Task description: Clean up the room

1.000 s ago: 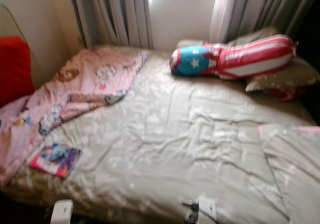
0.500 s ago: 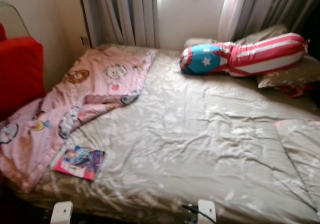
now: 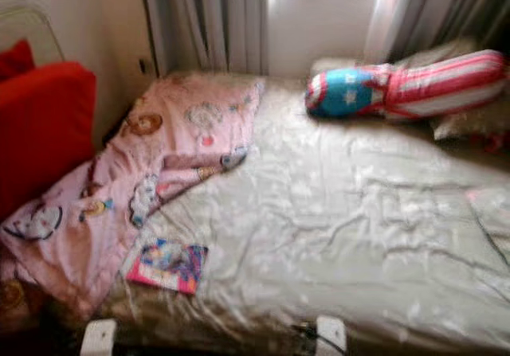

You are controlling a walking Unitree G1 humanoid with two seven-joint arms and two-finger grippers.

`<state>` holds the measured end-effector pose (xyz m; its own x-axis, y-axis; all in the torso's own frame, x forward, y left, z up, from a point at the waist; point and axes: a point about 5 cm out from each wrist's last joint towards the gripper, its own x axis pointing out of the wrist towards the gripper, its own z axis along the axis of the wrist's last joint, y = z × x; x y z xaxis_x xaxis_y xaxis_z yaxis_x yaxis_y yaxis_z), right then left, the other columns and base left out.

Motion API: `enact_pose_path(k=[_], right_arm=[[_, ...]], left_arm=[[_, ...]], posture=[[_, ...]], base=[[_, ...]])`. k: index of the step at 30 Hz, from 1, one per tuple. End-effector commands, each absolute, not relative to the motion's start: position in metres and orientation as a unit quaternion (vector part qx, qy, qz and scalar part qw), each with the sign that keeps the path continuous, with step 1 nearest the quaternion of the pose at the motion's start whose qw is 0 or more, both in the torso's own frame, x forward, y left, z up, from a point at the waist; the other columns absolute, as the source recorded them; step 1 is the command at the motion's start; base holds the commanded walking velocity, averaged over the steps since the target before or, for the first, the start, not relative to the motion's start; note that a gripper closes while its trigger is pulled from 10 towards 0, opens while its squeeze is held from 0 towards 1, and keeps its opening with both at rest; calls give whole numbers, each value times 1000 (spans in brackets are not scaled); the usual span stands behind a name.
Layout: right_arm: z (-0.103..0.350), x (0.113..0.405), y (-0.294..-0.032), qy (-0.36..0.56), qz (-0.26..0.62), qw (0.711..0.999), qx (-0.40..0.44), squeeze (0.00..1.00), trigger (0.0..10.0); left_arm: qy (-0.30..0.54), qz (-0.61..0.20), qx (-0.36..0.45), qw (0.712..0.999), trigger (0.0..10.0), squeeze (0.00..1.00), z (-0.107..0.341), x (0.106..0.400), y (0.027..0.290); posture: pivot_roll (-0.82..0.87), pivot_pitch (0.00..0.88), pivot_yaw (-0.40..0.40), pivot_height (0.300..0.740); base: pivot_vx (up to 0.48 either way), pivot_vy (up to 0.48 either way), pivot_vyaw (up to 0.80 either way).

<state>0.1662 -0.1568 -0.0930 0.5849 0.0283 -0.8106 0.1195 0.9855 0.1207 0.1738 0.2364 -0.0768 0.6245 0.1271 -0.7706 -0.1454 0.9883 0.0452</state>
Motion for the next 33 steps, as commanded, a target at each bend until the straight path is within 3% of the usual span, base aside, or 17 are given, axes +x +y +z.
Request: enact_pose_path(k=[1, 20, 33], right_arm=[[-95, 161, -166, 461, -36, 884, 74, 0, 10000], [-95, 161, -163, 461, -31, 884, 73, 0, 10000], [-95, 161, -163, 460, -31, 885, 73, 0, 10000]], left_arm=[[430, 68, -17, 900, 10000, 0, -79, 174, 229], [432, 69, -16, 899, 10000, 0, -79, 172, 230], [423, 67, -20, 903, 10000, 0, -78, 173, 229]], posture=[[24, 0, -6, 740], [26, 0, -3, 740], [27, 0, -5, 740]], base=[[0, 480, 0], [0, 480, 0], [0, 21, 0]])
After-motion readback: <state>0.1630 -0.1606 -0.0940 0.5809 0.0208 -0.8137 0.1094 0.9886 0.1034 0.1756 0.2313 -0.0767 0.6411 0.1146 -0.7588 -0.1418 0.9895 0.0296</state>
